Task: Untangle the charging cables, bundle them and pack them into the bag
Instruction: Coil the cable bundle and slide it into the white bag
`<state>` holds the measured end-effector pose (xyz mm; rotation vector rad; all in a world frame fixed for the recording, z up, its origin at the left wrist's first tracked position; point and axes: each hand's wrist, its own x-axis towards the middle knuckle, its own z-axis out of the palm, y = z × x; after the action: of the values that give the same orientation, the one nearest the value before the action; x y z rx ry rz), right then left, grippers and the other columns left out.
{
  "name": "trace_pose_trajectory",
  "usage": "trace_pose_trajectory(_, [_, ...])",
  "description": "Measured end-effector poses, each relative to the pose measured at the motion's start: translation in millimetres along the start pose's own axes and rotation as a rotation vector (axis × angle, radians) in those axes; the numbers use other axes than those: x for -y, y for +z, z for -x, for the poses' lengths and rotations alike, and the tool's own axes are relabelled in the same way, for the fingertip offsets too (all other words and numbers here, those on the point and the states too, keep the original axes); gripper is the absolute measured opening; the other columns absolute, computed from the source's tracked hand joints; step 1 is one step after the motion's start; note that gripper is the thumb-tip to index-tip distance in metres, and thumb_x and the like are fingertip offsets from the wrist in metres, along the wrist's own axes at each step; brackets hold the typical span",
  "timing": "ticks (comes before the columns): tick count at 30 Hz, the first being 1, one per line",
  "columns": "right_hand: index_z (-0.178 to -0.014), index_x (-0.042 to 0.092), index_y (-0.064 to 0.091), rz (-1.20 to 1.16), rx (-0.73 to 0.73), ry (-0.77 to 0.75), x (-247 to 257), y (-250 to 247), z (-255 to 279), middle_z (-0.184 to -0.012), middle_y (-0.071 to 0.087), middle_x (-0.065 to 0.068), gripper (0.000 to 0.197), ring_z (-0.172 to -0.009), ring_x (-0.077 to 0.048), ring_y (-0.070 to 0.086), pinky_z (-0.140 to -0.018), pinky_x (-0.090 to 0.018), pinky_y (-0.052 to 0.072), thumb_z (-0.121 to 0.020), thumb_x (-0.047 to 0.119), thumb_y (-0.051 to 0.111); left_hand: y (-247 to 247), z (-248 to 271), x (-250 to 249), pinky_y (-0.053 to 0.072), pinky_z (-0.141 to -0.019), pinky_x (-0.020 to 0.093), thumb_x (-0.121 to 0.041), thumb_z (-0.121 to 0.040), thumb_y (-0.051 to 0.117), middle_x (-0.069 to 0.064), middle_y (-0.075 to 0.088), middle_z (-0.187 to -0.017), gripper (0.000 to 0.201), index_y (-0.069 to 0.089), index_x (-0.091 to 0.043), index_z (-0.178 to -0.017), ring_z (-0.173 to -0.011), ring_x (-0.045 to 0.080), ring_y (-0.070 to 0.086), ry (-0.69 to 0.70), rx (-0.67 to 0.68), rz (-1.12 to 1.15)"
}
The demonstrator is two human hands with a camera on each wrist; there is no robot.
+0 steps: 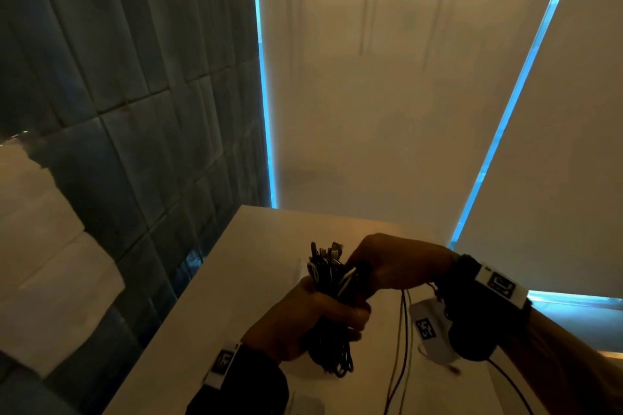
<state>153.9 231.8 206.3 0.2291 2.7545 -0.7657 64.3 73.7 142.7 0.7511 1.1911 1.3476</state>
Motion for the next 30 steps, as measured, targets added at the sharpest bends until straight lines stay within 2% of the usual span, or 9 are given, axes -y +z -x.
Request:
trace_pose_trajectory(2, [-0.09,0.009,0.069,-0.034,0.007,-0.007,1.8,-7.4,0.2,-0.083,0.069,-0.005,0.016,-0.074,-0.023,0.063,-0.071,-0.037,0.055,-0.081,0.023,0.073,2.2,1.2,0.1,0.051,-0.077,0.04,0.0,-0.069,0.071,0.007,0.06,-0.077,0.021,0.07,-0.012,-0.086,-0.071,0.02,0.06,0.05,-0.036,-0.002])
trace_pose_trajectory(4, [-0.08,0.017,0.066,-0.077,0.042,0.004,3.8,-15.5,1.8,-0.069,0.059,0.001,0.014,-0.058,-0.013,0.049,-0.057,-0.028,0.044,-0.081,0.027,0.075,1.9,1.5,0.1,0.051,-0.068,0.033,-0.003,-0.067,0.072,0.006,0.057,-0.072,0.02,0.069,-0.013,-0.083,-0.067,0.018,0.057,0.08,-0.074,-0.011])
trace_pose_trajectory(6, [-0.08,0.022,0.068,-0.14,0.065,0.006,3.0,-21.9,4.1,-0.067,0.056,0.004,0.008,-0.054,-0.008,0.044,-0.052,-0.023,0.039,-0.084,0.026,0.072,0.0,2.3,-1.8,0.05,-0.063,0.03,-0.006,-0.067,0.073,0.007,0.054,-0.069,0.018,0.069,-0.014,-0.082,-0.063,0.018,0.054,0.073,-0.081,-0.033])
trace_pose_trajectory(11, [-0.09,0.008,0.072,-0.313,0.024,-0.075,-9.7,-28.4,9.7,-0.062,0.056,0.003,0.014,-0.052,-0.013,0.046,-0.051,-0.023,0.04,-0.091,0.02,0.065,-10.8,3.8,-2.6,0.049,-0.06,0.031,-0.009,-0.067,0.072,0.009,0.046,-0.065,0.013,0.062,-0.009,-0.075,-0.054,0.019,0.05,0.033,-0.083,0.029])
trace_pose_trajectory(15, [-0.081,0.004,0.072,-0.442,-0.135,-0.051,-25.2,-34.3,13.0,-0.059,0.045,0.001,0.027,-0.051,-0.013,0.041,-0.05,-0.024,0.038,-0.093,0.026,0.06,-18.5,3.9,-1.5,0.045,-0.058,0.031,-0.014,-0.059,0.075,0.006,0.045,-0.06,0.022,0.058,-0.009,-0.071,-0.05,0.016,0.046,0.083,-0.085,0.147])
trace_pose_trajectory(19, [-0.074,0.011,0.071,-0.425,-0.241,0.04,-44.5,-33.8,13.3,-0.055,0.045,0.008,0.028,-0.051,-0.013,0.039,-0.051,-0.025,0.038,-0.093,0.027,0.06,-23.6,3.5,-0.5,0.042,-0.058,0.028,-0.019,-0.06,0.075,0.007,0.05,-0.064,0.014,0.066,-0.011,-0.067,-0.051,0.013,0.047,0.134,-0.093,0.263])
trace_pose_trajectory(23, [-0.074,0.012,0.072,-0.464,-0.341,0.115,-51.3,-19.7,12.2,-0.054,0.042,0.006,0.03,-0.046,-0.01,0.032,-0.046,-0.021,0.029,-0.094,0.03,0.058,-23.3,-2.7,1.4,0.038,-0.046,0.024,-0.016,-0.06,0.077,0.001,0.042,-0.053,0.018,0.06,-0.013,-0.063,-0.044,0.011,0.039,0.146,-0.123,0.353])
trace_pose_trajectory(27, [-0.082,0.018,0.076,-0.29,-0.702,0.086,-24.7,-3.3,9.1,-0.049,0.049,0.012,0.038,-0.049,-0.004,0.043,-0.055,-0.019,0.033,-0.098,0.037,0.048,-20.7,-12.7,6.8,0.037,-0.045,0.023,-0.018,-0.075,0.074,-0.001,0.039,-0.053,0.021,0.055,-0.012,-0.079,-0.044,0.011,0.036,0.125,-0.266,0.427])
trace_pose_trajectory(30, [-0.09,0.02,0.076,-0.39,-0.866,0.03,4.8,11.2,7.8,-0.057,0.055,0.02,0.038,-0.057,0.0,0.053,-0.056,-0.011,0.036,-0.1,0.035,0.042,-18.0,-16.9,6.2,0.039,-0.045,0.023,-0.024,-0.073,0.07,-0.002,0.041,-0.054,0.016,0.057,-0.014,-0.078,-0.044,0.01,0.039,0.129,-0.304,0.489])
